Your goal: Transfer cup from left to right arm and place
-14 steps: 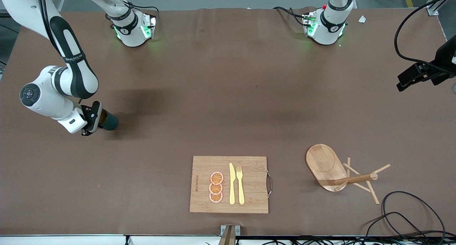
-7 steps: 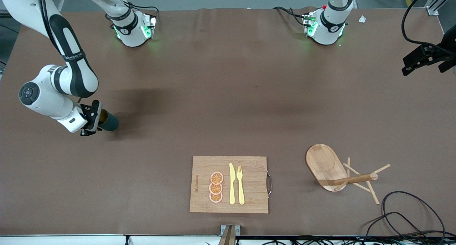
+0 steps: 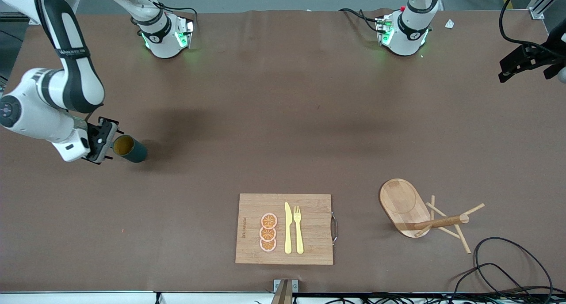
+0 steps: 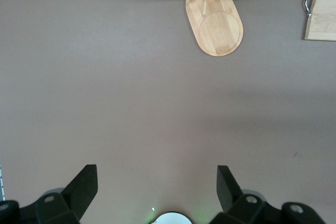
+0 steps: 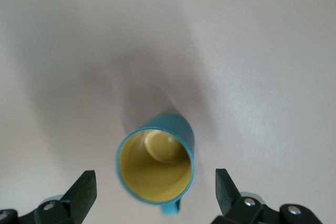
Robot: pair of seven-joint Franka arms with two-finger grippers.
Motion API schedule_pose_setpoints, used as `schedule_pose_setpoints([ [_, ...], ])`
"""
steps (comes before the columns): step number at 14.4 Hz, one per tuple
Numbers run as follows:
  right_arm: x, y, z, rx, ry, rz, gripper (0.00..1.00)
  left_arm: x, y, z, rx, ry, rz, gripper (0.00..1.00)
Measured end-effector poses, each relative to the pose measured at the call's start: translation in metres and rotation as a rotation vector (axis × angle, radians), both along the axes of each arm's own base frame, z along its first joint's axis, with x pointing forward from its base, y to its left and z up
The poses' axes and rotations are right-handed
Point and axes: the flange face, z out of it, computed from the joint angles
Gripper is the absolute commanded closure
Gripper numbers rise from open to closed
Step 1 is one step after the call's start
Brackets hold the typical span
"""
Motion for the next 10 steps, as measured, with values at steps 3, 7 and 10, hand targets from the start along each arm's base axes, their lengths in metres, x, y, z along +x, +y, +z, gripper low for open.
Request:
schedule_pose_setpoints([
  [3,0.0,0.003,0.045,-0.023,0.01,-0.204,0.0,0.0,-0.001,0.0,-0.007,0.002,-0.001,0.0],
  [7,0.004,0.0,0.111,-0.083,0.074,-0.448,0.0,-0.001,-0.011,-0.003,-0.058,0.009,-0.015,0.0],
  [10,0.007,-0.002,0.162,-0.163,0.115,-0.682,0.0,-0.001,-0.021,-0.006,-0.057,0.017,-0.03,0.0],
])
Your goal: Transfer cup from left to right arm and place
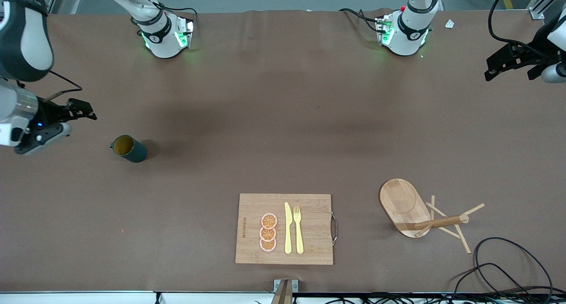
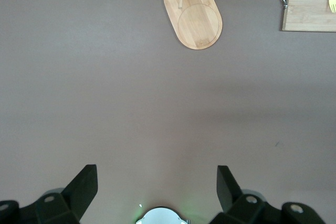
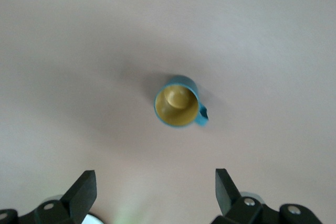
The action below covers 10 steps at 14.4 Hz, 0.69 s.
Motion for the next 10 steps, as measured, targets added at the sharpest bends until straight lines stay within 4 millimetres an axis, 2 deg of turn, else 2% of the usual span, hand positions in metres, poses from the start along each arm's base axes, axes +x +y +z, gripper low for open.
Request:
schedule_pose_setpoints([
  [4,0.0,0.001,0.038,-0.063,0.004,-0.252,0.0,0.002,-0.004,-0.006,0.0,-0.003,-0.007,0.0],
  [6,-0.004,0.015,0.053,-0.087,-0.002,-0.36,0.0,0.003,-0.01,-0.012,0.001,-0.001,-0.018,0.0],
  [8,-0.01,0.033,0.067,-0.097,-0.014,-0.394,0.0,0.001,-0.012,-0.014,0.003,0.002,-0.02,0.0],
  [10,-0.015,0.04,0.081,-0.097,-0.04,-0.398,0.0,-0.005,-0.012,-0.016,0.007,0.001,-0.019,0.0],
])
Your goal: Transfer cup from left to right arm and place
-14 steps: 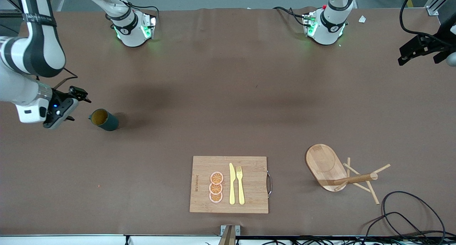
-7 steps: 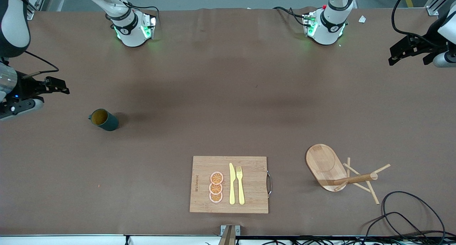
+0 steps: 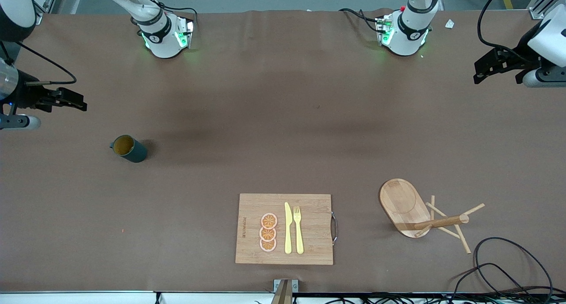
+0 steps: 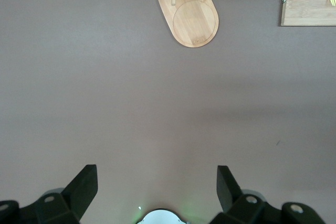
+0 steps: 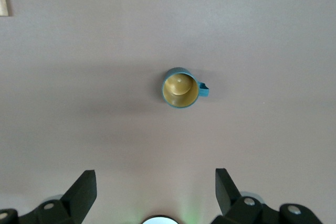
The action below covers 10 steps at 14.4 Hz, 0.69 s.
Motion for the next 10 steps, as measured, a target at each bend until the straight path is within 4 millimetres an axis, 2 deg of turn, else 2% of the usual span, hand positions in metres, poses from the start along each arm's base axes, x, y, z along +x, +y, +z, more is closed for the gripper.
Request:
schedule_pose_setpoints([
  [6,-0.023,0.001,0.046,-0.003,-0.072,-0.002,0.0,-0.007,0.0,0.003,0.004,-0.018,0.002,0.0],
  [10,-0.038,0.002,0.059,-0.004,-0.06,-0.02,0.0,-0.007,0.0,0.003,0.005,-0.02,0.002,0.0],
])
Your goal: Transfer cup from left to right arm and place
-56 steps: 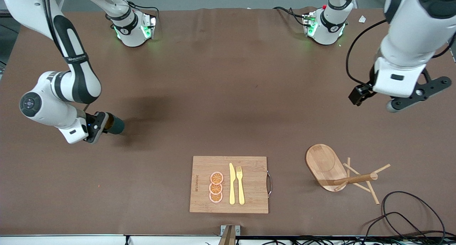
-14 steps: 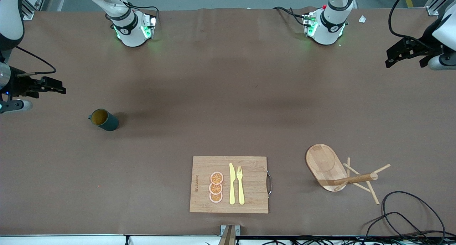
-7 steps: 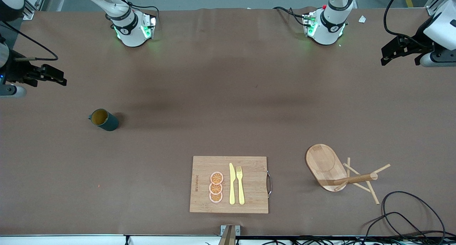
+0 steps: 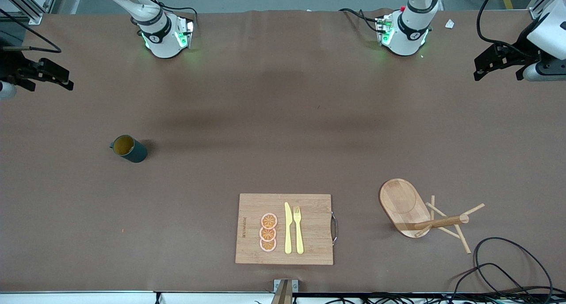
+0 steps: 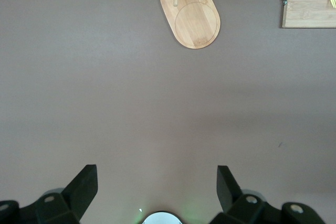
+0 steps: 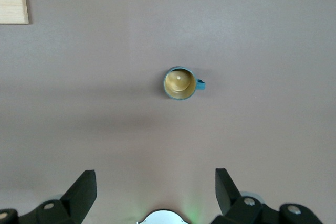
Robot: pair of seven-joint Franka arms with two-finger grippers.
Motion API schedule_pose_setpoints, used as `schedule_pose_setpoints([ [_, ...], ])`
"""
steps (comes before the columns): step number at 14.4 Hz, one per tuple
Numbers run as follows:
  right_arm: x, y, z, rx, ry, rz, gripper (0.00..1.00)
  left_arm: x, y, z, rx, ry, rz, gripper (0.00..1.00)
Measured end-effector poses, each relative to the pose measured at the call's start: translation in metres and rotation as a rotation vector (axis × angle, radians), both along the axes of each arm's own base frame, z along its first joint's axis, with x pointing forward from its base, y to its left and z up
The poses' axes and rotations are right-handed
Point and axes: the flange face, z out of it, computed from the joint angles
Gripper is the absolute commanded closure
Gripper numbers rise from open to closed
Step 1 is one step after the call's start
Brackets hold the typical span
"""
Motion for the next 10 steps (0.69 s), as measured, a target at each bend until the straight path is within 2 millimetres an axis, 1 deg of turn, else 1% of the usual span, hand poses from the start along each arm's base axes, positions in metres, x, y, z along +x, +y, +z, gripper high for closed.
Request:
schedule_pose_setpoints([
  [3,-0.004,-0.0001,0.0062,-0.001,-0.01,-0.007,0.0,0.0001,0.0,0.0001,0.0,-0.001,0.0,0.0],
  [10,-0.004,-0.002,0.0064,0.016,-0.013,-0.029,0.0,0.0004,-0.0009,0.0006,0.0,-0.004,-0.002,0.0],
])
